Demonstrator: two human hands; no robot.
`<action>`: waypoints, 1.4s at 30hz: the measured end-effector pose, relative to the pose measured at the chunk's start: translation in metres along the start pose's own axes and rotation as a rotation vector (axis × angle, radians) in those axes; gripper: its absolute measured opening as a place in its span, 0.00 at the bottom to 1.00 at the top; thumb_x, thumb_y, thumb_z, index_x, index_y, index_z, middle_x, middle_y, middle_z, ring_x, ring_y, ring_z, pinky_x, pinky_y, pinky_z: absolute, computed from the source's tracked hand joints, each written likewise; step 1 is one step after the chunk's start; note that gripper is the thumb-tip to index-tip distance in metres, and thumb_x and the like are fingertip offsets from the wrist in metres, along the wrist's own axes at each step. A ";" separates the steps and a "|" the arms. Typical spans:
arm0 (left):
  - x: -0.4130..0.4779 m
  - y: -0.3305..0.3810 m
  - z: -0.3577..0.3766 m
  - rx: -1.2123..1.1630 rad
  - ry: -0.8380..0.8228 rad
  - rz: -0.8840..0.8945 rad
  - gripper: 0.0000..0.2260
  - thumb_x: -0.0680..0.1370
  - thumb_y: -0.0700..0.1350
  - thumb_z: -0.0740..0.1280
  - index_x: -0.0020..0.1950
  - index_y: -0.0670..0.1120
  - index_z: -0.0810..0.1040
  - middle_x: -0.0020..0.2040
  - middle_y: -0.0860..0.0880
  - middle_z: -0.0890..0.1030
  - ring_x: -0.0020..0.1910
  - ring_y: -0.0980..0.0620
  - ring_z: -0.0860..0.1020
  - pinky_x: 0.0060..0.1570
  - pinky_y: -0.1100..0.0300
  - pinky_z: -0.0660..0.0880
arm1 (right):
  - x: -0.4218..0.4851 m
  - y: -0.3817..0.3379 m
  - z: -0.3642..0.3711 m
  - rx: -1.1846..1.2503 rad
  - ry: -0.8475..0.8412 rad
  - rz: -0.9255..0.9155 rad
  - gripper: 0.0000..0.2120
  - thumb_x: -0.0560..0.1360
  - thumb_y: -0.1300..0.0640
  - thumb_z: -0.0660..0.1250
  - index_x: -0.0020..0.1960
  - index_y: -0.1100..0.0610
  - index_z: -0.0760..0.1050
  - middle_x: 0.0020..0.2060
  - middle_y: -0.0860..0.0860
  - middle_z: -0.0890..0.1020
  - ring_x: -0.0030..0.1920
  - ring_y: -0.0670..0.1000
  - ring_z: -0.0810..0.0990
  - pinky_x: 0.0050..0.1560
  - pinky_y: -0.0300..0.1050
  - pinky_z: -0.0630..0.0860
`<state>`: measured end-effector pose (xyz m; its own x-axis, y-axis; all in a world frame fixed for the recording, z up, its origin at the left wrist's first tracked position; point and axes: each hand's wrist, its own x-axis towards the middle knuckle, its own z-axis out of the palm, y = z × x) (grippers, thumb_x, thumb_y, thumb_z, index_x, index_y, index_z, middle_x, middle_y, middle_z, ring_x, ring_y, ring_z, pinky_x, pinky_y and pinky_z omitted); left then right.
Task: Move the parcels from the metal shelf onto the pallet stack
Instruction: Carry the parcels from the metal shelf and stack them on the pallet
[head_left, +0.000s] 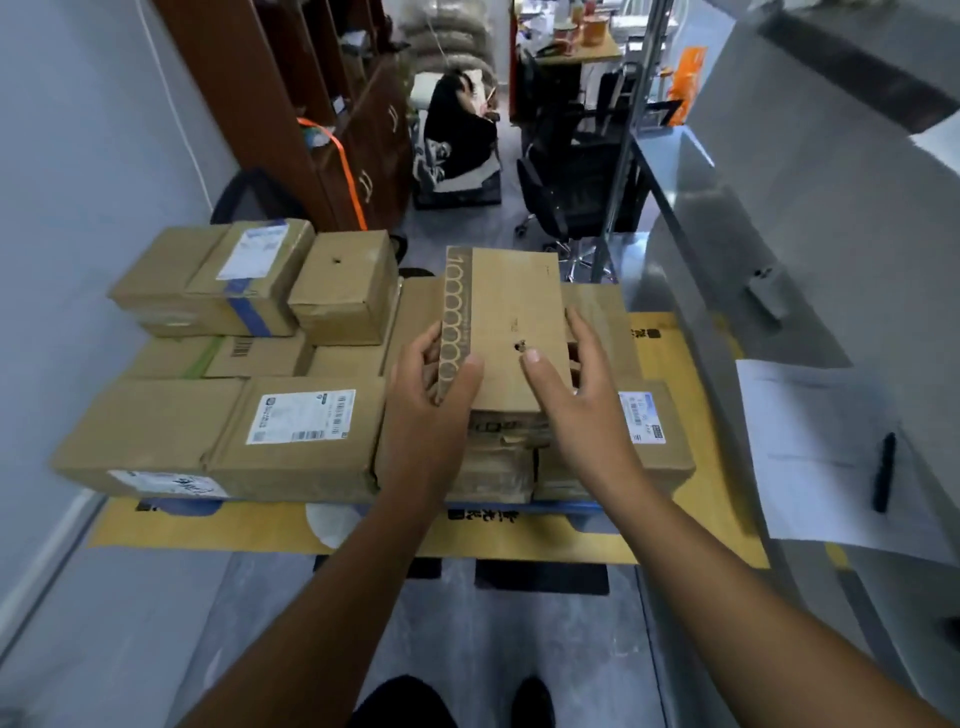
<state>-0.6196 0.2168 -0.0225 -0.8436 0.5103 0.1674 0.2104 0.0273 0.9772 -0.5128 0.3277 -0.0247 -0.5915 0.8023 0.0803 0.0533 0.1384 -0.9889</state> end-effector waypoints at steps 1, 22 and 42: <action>0.009 -0.002 -0.003 0.015 0.007 0.000 0.25 0.77 0.58 0.69 0.74 0.55 0.73 0.65 0.56 0.81 0.61 0.58 0.81 0.61 0.47 0.81 | 0.008 0.001 0.006 0.009 -0.013 0.013 0.37 0.75 0.33 0.66 0.81 0.36 0.61 0.75 0.43 0.71 0.74 0.45 0.72 0.73 0.57 0.74; 0.259 -0.081 -0.089 0.642 -0.127 0.149 0.19 0.83 0.51 0.65 0.71 0.45 0.75 0.70 0.45 0.77 0.70 0.45 0.74 0.71 0.42 0.69 | 0.201 0.043 0.140 -0.148 0.038 0.168 0.34 0.79 0.42 0.66 0.83 0.43 0.60 0.73 0.46 0.68 0.73 0.45 0.69 0.78 0.56 0.66; 0.248 -0.080 -0.078 0.568 -0.243 0.303 0.13 0.81 0.38 0.64 0.65 0.38 0.78 0.63 0.41 0.80 0.66 0.41 0.75 0.71 0.42 0.67 | 0.162 0.042 0.138 -0.253 0.188 0.210 0.30 0.84 0.42 0.63 0.84 0.43 0.59 0.76 0.46 0.71 0.73 0.44 0.72 0.75 0.43 0.67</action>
<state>-0.8843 0.2742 -0.0486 -0.5858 0.7432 0.3234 0.7018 0.2654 0.6611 -0.7170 0.3837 -0.0706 -0.3897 0.9178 -0.0760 0.3684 0.0797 -0.9263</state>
